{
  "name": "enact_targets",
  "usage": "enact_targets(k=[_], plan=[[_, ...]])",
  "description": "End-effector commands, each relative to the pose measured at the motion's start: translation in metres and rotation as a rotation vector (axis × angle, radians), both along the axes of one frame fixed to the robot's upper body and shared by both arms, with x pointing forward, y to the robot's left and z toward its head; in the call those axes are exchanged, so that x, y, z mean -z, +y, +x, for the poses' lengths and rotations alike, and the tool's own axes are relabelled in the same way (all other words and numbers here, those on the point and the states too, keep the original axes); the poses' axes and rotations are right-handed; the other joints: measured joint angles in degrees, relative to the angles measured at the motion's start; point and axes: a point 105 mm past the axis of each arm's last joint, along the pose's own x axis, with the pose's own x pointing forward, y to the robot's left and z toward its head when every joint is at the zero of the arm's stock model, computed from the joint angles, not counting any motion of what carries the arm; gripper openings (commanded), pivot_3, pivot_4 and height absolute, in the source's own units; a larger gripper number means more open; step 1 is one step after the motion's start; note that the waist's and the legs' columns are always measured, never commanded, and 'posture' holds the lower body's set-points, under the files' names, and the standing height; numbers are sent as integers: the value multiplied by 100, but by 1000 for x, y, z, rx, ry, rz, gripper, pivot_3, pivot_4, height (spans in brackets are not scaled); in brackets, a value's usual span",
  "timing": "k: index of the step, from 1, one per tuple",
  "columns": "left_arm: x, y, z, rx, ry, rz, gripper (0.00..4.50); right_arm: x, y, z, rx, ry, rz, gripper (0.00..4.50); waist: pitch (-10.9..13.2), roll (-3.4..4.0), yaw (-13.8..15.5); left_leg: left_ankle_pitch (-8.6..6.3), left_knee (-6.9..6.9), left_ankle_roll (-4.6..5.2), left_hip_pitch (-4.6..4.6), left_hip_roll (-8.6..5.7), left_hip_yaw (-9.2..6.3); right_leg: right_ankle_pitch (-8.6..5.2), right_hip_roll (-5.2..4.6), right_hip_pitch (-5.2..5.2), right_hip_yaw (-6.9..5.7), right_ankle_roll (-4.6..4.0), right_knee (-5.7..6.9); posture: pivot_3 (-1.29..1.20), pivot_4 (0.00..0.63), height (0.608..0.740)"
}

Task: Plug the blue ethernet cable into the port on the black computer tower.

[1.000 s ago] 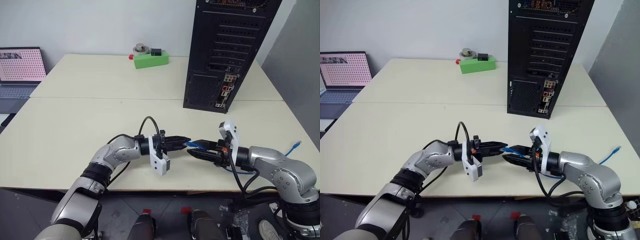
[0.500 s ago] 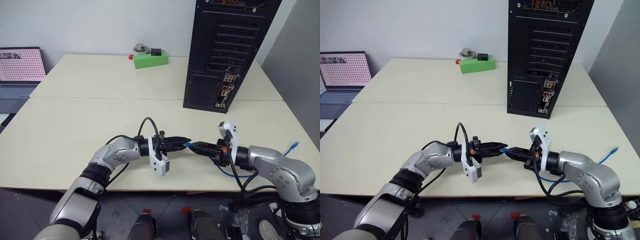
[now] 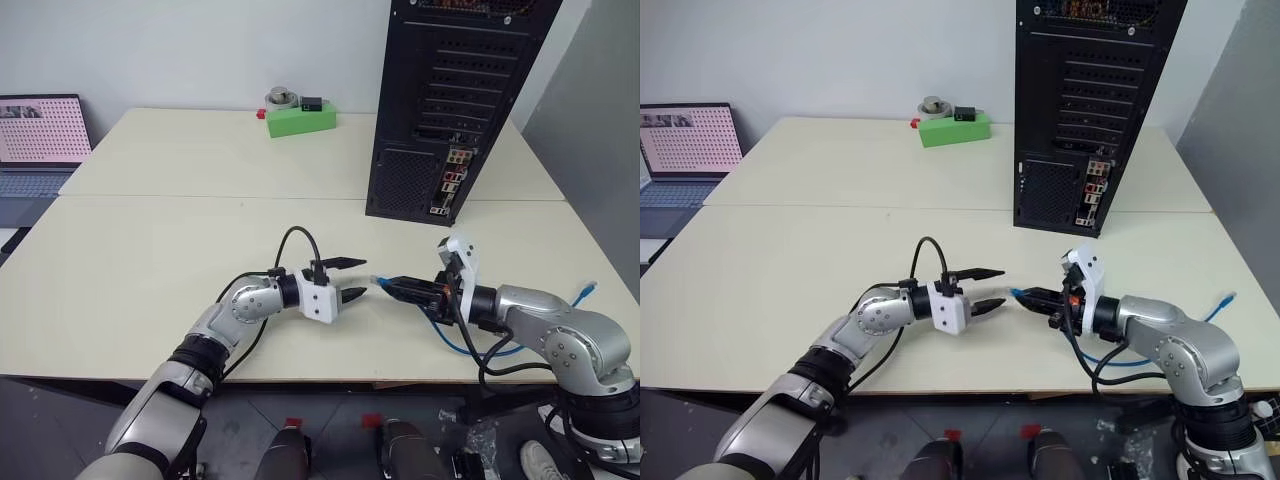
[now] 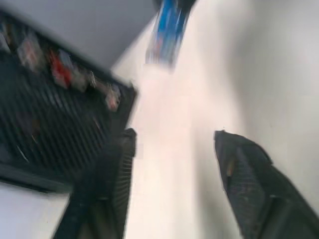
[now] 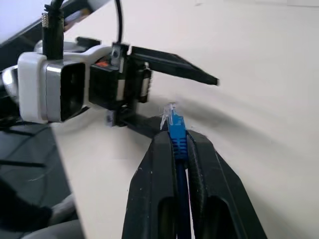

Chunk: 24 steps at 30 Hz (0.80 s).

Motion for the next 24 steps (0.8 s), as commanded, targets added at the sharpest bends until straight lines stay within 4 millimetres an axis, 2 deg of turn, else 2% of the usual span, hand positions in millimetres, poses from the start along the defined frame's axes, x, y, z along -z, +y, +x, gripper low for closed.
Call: enact_targets(k=[1, 2, 5, 9, 12, 15, 24], plan=[[-15, 2, 11, -103, 245, -180, 3824, -27, -18, 22, 229, -210, -64, 1, 0, 0, 0, 0, 0, 0, -1, 0, 0, 0, 0, -2, 0, 0, -2, 0, 150, 740], [-18, 1, 12, -124, 314, -229, 3844, -30, -21, 27, 285, -238, -73, 1, 0, 0, -6, 0, 0, 0, -2, 0, 0, 0, 0, -2, 0, 0, -1, 0, 150, 740], [-44, -10, 22, -180, 455, -381, 3844, -45, -35, 45, 561, -346, -80, 1, 0, 0, -6, 0, 0, 0, -2, 0, -1, 0, 1, -3, 0, 0, 0, 0, 150, 740], [-70, -25, 24, -183, 523, -425, 3844, -53, -39, 52, 748, -380, -31, 1, 0, 0, -5, 1, 1, -1, -3, 3, -10, 1, 8, -6, -3, -1, 4, 0, 150, 740], [-83, -31, 22, -166, 519, -411, 3844, -57, -39, 55, 817, -387, -9, 1, -1, 3, -6, 1, -2, -1, -3, 2, -7, 0, 8, -6, 1, -2, -1, 0, 150, 740], [-91, -34, 24, -167, 445, -352, 3844, -61, -38, 61, 901, -384, 27, 1, -1, 3, -21, 1, -5, -2, -3, 2, -3, 0, 8, -10, 4, -4, -3, 0, 150, 740], [-96, -36, 29, -184, 405, -329, 3844, -62, -31, 81, 983, -357, 89, 1, -1, 4, -23, 1, -6, -2, -3, 4, -1, 2, 10, -10, 5, -10, -3, 0, 150, 740]])
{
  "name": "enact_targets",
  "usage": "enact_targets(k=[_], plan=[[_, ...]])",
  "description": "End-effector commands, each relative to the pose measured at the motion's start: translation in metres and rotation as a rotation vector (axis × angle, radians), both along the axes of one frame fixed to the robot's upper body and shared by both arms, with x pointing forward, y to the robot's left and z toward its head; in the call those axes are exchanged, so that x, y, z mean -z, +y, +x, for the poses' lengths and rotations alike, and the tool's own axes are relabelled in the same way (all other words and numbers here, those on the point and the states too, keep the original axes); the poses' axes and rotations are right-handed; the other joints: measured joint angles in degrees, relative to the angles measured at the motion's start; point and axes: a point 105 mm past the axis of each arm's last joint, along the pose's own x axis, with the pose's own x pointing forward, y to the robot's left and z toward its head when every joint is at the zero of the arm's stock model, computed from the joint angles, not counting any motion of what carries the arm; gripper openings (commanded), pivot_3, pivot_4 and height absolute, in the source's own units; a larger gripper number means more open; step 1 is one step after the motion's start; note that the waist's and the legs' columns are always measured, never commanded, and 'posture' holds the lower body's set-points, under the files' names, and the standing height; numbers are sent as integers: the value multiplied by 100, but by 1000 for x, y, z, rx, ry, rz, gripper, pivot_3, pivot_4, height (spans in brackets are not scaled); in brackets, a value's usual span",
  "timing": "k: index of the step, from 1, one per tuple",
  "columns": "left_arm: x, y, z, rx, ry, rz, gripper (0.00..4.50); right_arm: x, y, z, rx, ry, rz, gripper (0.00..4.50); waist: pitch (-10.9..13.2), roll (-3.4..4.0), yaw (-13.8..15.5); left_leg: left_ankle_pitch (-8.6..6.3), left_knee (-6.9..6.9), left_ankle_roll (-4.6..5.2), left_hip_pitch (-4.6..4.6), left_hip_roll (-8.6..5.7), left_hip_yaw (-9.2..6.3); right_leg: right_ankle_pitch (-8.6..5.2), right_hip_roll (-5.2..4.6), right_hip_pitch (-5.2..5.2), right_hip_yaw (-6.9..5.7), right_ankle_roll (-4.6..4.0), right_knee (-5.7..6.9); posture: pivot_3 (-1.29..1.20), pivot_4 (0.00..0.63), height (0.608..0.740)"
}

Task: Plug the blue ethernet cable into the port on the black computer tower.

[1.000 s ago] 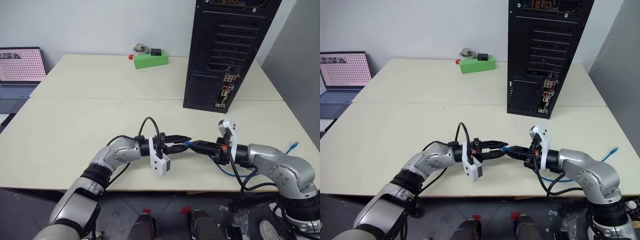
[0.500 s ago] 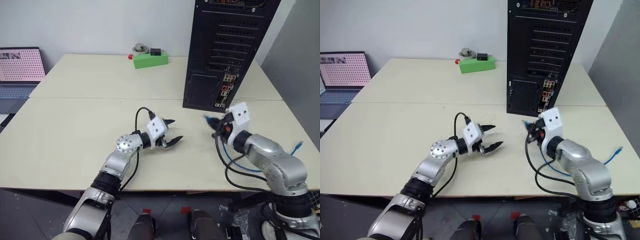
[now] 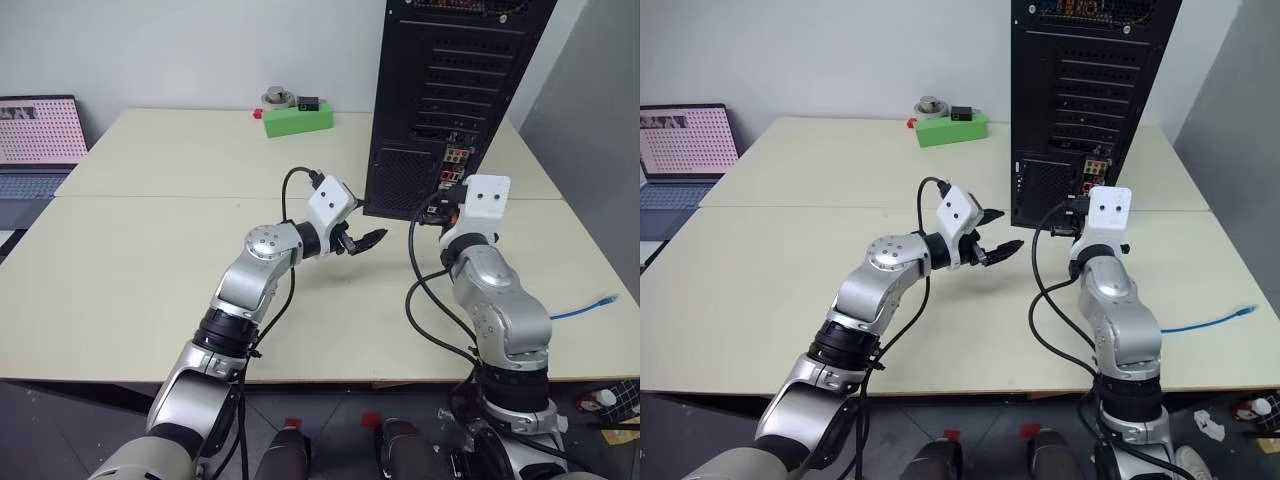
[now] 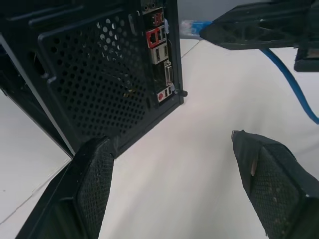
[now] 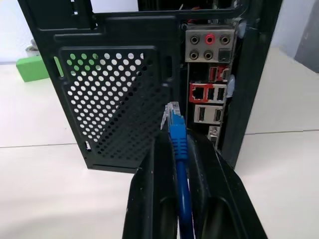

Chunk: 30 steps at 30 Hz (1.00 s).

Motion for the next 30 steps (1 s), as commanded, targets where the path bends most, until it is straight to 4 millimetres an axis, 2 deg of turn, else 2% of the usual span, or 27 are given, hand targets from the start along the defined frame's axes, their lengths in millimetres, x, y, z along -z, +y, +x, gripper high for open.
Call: enact_targets(k=[1, 9, 30], plan=[[-13, -4, -1, 10, -61, 1, 3844, -16, -4, 8, 40, -65, 25, 1, 0, 0, -1, 0, -1, 0, 0, 0, 0, 0, 0, -1, 0, 0, 0, 0, 150, 740], [-12, -1, 1, -5, -56, 2, 3844, -16, -11, 23, 74, -68, 37, 1, 0, 1, -29, 0, -3, 0, -2, 0, 0, -1, -1, -3, 0, -2, 0, 0, 150, 740], [-13, -4, 1, -6, -48, -11, 3844, -20, -11, 42, 85, -65, 45, 1, 1, 1, -87, 0, -6, 0, -2, 1, 0, -1, 0, -4, 0, -2, 0, 0, 150, 740]])
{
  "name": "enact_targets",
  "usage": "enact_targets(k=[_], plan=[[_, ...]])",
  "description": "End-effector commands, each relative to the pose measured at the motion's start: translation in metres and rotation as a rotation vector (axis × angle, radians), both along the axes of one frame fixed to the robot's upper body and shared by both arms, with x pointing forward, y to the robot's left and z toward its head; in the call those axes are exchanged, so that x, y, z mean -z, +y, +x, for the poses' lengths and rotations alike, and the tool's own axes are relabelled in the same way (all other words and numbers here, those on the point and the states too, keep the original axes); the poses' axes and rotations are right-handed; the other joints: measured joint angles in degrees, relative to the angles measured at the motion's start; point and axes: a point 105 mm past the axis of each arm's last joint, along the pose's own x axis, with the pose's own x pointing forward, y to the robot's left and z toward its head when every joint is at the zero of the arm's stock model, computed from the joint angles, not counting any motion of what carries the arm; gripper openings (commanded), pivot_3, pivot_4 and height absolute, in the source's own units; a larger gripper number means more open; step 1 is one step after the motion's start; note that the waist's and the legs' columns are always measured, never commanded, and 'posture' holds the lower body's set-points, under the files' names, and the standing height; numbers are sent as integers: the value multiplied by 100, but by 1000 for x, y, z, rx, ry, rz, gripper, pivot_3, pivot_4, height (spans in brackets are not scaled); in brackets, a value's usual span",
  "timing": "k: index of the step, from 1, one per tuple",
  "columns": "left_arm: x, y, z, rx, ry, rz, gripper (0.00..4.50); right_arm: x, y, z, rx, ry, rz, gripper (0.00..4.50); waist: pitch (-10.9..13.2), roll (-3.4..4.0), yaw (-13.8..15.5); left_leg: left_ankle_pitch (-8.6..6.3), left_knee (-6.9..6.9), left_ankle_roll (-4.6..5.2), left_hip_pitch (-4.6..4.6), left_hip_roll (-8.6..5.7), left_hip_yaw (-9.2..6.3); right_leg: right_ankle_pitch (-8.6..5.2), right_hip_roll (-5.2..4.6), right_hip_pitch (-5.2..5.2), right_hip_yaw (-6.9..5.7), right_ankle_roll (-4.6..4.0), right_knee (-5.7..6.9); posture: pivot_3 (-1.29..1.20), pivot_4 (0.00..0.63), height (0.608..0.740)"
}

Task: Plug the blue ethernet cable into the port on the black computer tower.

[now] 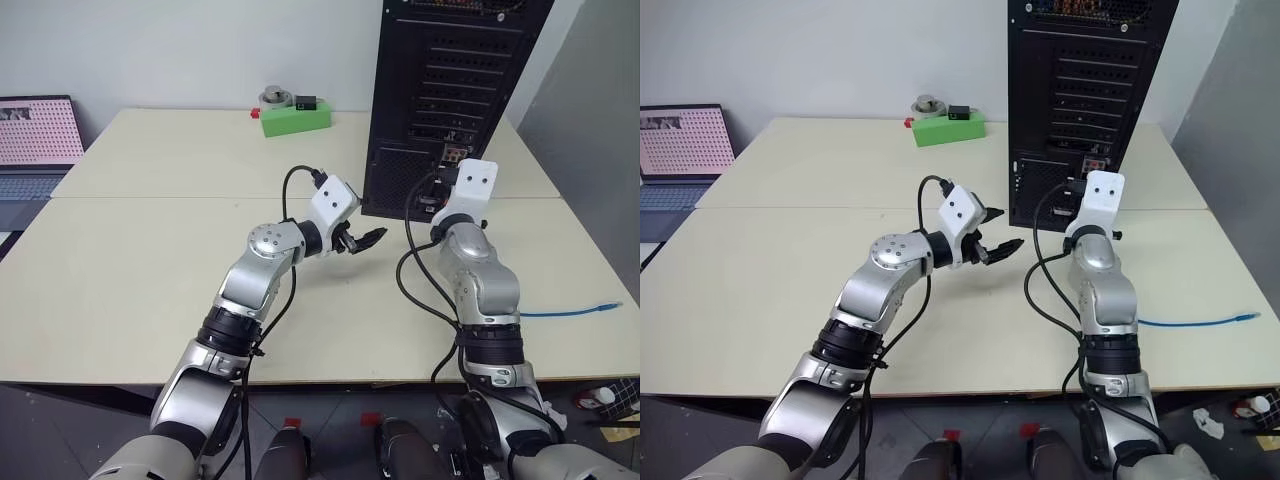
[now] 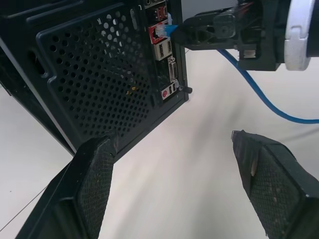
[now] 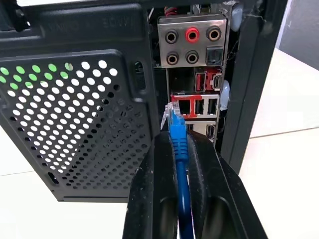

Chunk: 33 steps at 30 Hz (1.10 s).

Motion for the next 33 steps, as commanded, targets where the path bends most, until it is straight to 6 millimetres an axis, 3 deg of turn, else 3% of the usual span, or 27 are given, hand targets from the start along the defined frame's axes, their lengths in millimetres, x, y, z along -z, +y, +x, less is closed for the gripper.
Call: enact_targets(k=[1, 33], plan=[[-16, -3, -1, 13, -47, -28, 3844, -20, -4, 2, 20, -68, 3, 1, 0, 0, -2, 0, 0, 0, 0, 0, 0, 0, 0, 0, 0, 0, 0, 0, 150, 740], [-17, -3, 0, 4, -44, -34, 3844, -16, -1, 11, 5, -58, -70, 1, 0, 1, -27, 0, -1, 0, -1, 0, 1, 0, 0, -3, 2, 0, 0, 0, 150, 740]])
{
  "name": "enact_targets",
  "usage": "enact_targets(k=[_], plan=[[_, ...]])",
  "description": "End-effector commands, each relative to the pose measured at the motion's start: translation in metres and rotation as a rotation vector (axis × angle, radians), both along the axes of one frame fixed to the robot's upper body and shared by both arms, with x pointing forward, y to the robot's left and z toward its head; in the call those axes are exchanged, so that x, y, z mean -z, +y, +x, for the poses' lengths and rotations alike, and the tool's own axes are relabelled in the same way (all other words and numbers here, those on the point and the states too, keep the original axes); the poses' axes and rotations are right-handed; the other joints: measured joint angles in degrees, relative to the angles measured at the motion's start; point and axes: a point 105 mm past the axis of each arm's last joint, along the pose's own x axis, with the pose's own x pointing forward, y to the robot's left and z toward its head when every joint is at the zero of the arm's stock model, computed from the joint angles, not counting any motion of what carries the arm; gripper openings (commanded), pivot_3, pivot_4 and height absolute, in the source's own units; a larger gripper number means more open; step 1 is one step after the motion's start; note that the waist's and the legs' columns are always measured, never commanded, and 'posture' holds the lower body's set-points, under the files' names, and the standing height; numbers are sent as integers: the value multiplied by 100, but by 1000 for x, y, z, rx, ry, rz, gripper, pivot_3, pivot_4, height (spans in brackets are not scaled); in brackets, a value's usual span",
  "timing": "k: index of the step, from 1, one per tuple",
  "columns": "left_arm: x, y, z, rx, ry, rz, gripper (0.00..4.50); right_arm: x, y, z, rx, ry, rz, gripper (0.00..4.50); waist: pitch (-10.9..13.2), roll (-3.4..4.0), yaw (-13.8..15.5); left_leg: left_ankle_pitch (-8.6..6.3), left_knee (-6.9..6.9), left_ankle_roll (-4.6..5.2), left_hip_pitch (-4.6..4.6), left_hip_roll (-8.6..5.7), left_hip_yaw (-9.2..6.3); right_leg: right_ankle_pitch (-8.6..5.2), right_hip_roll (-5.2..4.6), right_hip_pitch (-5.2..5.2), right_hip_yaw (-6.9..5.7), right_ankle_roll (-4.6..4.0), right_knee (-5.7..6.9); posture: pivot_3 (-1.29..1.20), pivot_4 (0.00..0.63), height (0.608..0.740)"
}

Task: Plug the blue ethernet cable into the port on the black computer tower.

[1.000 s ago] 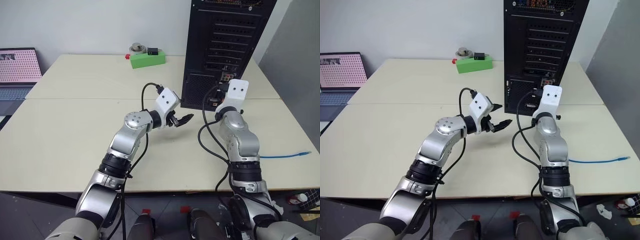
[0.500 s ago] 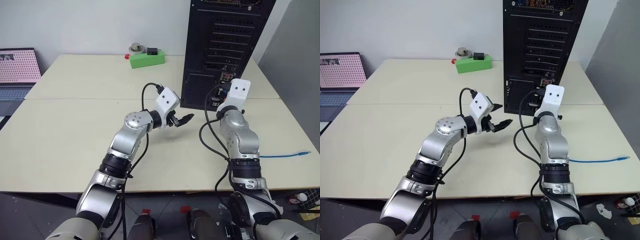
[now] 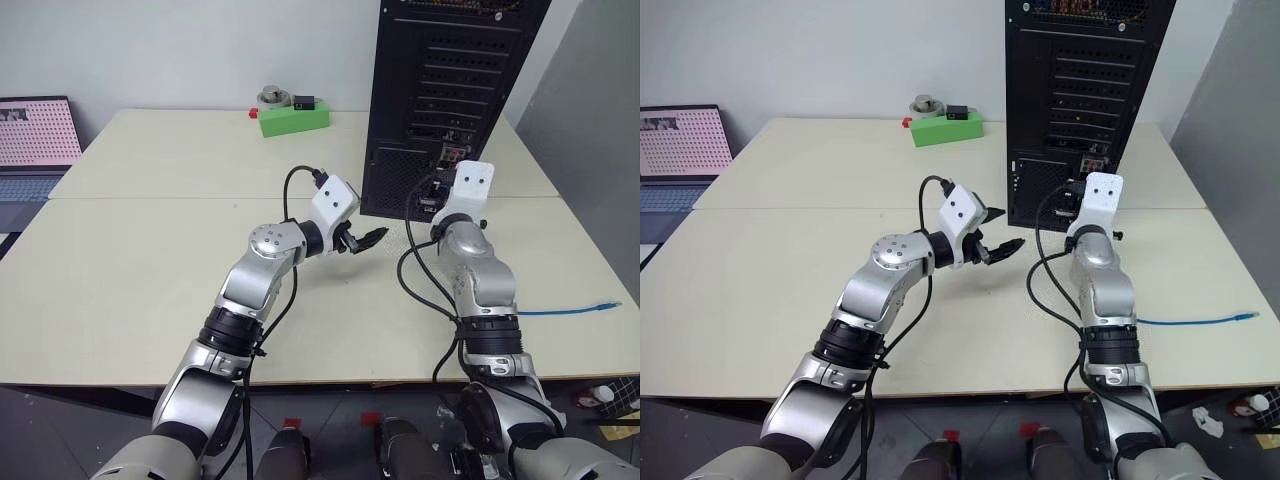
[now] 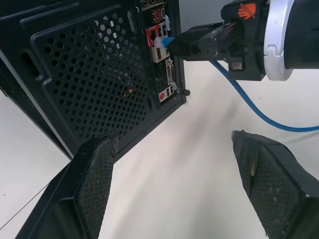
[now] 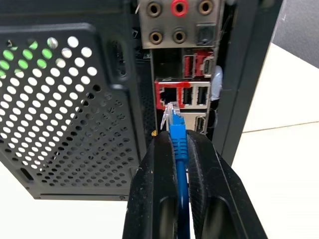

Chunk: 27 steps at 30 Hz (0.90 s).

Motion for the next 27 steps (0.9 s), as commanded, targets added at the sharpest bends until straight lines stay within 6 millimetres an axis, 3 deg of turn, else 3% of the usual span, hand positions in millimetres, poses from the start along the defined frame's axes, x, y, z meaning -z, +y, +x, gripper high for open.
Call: enact_targets(k=[1, 27], plan=[[-16, -2, 0, 5, -47, -28, 3844, -24, 2, 1, -3, -88, -19, 1, 0, 0, -1, 0, 0, 0, 0, 0, 0, 0, 0, 0, 0, 0, 0, 0, 150, 740], [-13, -2, -1, 6, -41, -25, 3844, -42, -1, -3, 2, -152, -56, 1, 0, 0, -7, 0, 1, 0, 0, 0, 1, 2, 0, -1, 2, 0, 2, 0, 150, 740]])
